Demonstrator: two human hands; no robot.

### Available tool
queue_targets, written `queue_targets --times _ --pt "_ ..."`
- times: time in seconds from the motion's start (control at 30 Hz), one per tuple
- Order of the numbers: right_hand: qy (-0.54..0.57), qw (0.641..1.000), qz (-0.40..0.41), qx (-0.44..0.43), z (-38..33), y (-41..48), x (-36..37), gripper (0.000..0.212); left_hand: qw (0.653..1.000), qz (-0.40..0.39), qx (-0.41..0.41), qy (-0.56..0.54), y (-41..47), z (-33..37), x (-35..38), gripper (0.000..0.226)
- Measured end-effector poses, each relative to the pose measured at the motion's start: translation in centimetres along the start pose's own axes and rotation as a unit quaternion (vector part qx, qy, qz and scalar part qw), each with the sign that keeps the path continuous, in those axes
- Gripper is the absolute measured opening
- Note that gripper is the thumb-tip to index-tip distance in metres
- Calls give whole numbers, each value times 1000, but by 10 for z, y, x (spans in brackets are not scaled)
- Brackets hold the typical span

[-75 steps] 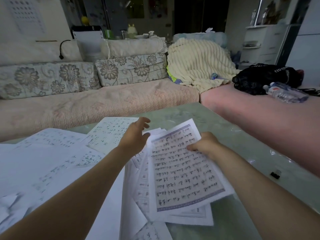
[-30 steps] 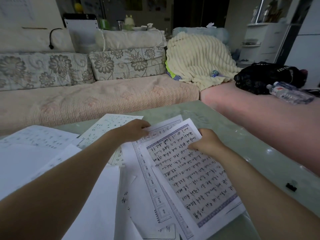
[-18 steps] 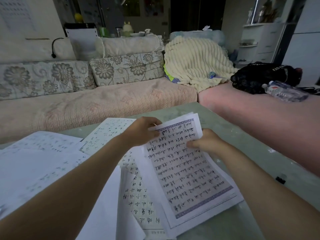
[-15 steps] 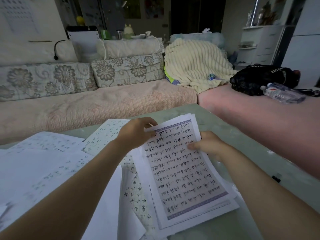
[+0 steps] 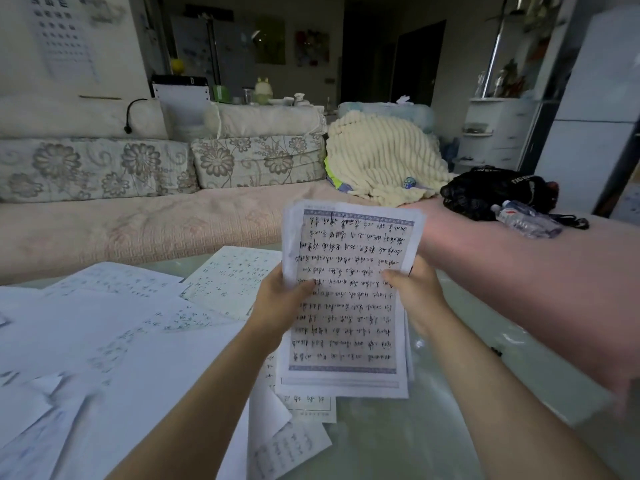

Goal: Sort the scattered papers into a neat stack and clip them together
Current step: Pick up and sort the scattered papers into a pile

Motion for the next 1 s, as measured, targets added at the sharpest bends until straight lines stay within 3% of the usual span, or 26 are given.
queue_targets --times 0.17,0.3,0.43,0.57,0.83,1.0 --pt "1 996 28 -83 -41 -32 -19 36 996 11 85 -14 -29 33 7 34" --pt "-15 995 21 -92 -43 -53 -24 37 988 49 144 6 -51 38 9 46" --pt "-43 999 -14 -25 -19 -64 -23 39 980 93 138 108 -60 26 4 42" --pt "-73 997 -15 -15 -17 -68 -19 36 970 142 145 134 -66 32 -1 31" --pt "-76 996 12 -43 -57 -73 -10 31 964 92 144 206 -57 70 -10 15" --pt "-109 990 -85 17 -52 -88 42 34 964 69 78 244 -65 89 -59 19"
Point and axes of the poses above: each hand's wrist, its own y-axis towards the middle knuckle, its own x-axis out of the palm, z = x × y, the point moved 7 cm from there along y, towards the middle knuckle, and after that the axes turned 4 degrees about z, right-handed, at the moved point
